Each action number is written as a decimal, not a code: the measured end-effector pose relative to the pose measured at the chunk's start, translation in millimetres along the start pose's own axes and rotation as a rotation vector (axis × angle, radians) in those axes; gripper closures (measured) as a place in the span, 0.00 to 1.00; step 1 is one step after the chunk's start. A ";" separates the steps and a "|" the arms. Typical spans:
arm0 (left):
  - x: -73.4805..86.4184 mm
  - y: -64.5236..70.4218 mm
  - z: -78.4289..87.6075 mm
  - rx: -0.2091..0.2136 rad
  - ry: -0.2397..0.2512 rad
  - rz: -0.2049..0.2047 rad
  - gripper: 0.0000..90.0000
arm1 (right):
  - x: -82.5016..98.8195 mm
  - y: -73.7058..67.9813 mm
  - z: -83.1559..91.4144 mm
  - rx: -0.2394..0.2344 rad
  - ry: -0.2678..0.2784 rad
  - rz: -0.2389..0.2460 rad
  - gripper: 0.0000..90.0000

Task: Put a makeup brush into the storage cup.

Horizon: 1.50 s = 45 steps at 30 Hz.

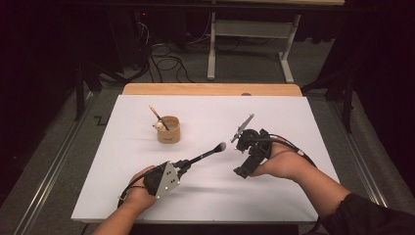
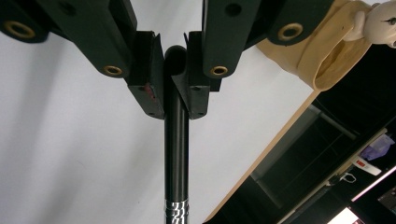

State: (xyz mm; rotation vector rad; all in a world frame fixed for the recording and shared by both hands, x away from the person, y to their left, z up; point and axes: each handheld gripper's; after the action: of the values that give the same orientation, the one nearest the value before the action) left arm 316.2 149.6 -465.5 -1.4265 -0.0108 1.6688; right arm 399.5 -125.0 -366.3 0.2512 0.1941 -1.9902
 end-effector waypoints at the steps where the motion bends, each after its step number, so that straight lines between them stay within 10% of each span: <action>1: 0.2 -0.7 0.3 0.003 -0.005 -0.004 0.88 | 2.8 0.7 -2.7 -0.006 0.002 -0.008 0.00; 18: 5.5 -2.8 -3.5 0.000 -0.020 0.046 0.88 | 50.2 9.3 -43.0 0.018 0.119 -0.106 0.01; 45: 12.7 -12.0 -6.4 -0.005 -0.017 0.221 0.88 | 87.2 9.5 -53.1 0.104 0.568 -0.217 0.02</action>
State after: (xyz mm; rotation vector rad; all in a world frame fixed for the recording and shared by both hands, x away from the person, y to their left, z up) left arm 329.6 161.2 -471.1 -1.4591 0.1380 1.8610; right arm 377.4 -192.1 -440.7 0.8953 0.4962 -2.1017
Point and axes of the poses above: each handheld gripper's, and its own axes: z roughly backward along the jaws, x roughly out of its underside, y roughly to its right, and after that the axes turned 7 degrees about -x, right-handed
